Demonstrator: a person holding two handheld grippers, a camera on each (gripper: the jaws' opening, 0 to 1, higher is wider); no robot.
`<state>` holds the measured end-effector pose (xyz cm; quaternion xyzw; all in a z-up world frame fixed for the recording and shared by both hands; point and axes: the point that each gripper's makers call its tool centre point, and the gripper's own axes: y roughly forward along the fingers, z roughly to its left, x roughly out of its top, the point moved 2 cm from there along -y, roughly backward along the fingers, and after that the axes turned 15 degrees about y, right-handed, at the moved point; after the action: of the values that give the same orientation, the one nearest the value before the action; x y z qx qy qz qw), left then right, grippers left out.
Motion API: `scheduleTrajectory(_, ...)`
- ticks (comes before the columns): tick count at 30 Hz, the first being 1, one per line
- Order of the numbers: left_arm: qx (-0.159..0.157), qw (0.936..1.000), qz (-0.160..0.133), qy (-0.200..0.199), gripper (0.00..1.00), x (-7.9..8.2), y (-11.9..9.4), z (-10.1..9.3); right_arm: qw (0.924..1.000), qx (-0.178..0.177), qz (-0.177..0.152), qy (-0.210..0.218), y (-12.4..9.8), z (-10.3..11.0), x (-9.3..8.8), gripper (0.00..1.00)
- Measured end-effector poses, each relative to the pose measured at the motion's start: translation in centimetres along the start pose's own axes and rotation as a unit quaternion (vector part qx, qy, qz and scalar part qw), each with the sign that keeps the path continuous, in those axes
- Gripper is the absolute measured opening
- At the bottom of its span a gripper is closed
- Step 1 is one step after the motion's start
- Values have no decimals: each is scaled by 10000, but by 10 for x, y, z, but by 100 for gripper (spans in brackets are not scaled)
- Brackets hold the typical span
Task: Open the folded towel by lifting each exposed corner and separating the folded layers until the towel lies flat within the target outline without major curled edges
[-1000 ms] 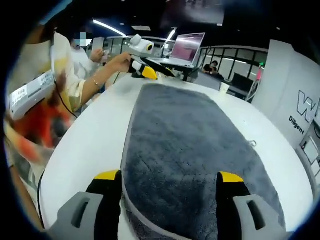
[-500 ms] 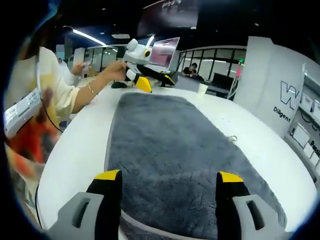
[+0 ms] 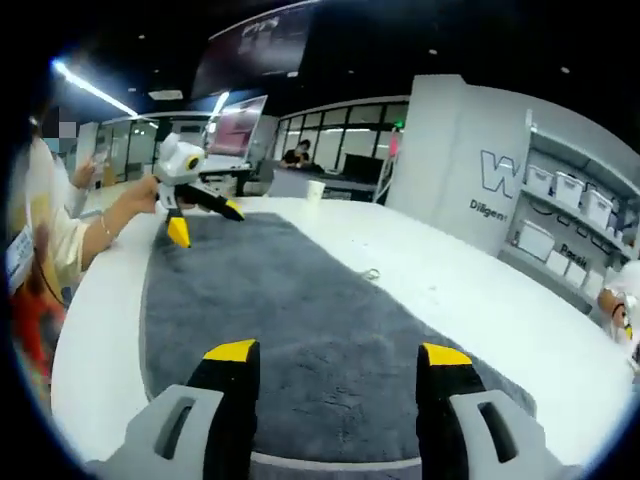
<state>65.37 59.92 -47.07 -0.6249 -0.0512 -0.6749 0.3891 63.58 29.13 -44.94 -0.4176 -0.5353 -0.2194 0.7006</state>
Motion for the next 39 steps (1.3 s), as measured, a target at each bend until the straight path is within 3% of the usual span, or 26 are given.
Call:
scheduleTrajectory(1, 38, 10000, 15, 75, 94, 0, -1, 1, 9991, -252, -124, 314, -4, -13, 1, 57)
scheduleTrajectory(3, 100, 9998, 90, 168, 93, -3, -1, 3, 9976, -595, -86, 337, -9, -27, -2, 51)
scheduleTrajectory(4, 117, 9996, 165, 171, 93, -5, 0, 3, 9932, -1095, 60, 399, -17, -46, -11, 48)
scheduleTrajectory(8, 26, 9997, 199, 143, 93, -7, 2, 0, 9788, -1619, 610, 1096, -31, -72, -43, 45)
scheduleTrajectory(11, -198, 9997, 137, 66, 93, -6, 5, -10, 9629, -2330, 999, 919, -46, -97, -58, 38)
scheduleTrajectory(13, -276, 9995, 127, 51, 93, -5, 7, -15, 9597, -2368, 1205, 919, -48, -99, -66, 29)
scheduleTrajectory(17, -357, 9992, 185, 83, 93, -7, 11, -20, 9618, -2209, 1217, 1062, -42, -95, -70, 25)
scheduleTrajectory(19, -391, 9989, 220, 106, 92, -9, 12, -22, 9620, -2120, 1303, 1125, -37, -92, -75, 16)
scheduleTrajectory(20, -407, 9988, 232, 112, 92, -9, 12, -23, 9618, -2079, 1421, 1070, -37, -91, -80, 14)
scheduleTrajectory(22, -434, 9987, 248, 111, 92, -10, 12, -25, 9636, -2058, 1354, 1042, -37, -92, -78, 12)
scheduleTrajectory(24, -442, 9987, 246, 96, 92, -10, 13, -25, 9667, -1956, 1346, 957, -36, -89, -78, 0)
scheduleTrajectory(32, -458, 9986, 233, -123, 91, -16, 14, -18, 9685, -1964, 1356, 714, -43, -89, -73, 0)
scheduleTrajectory(35, -500, 9983, 256, -137, 90, -18, 15, -19, 9712, -1941, 1061, 882, -49, -87, -67, 0)
scheduleTrajectory(39, -543, 9982, 217, -165, 90, -17, 15, -19, 9695, -2154, 879, 770, -70, -85, -62, 0)
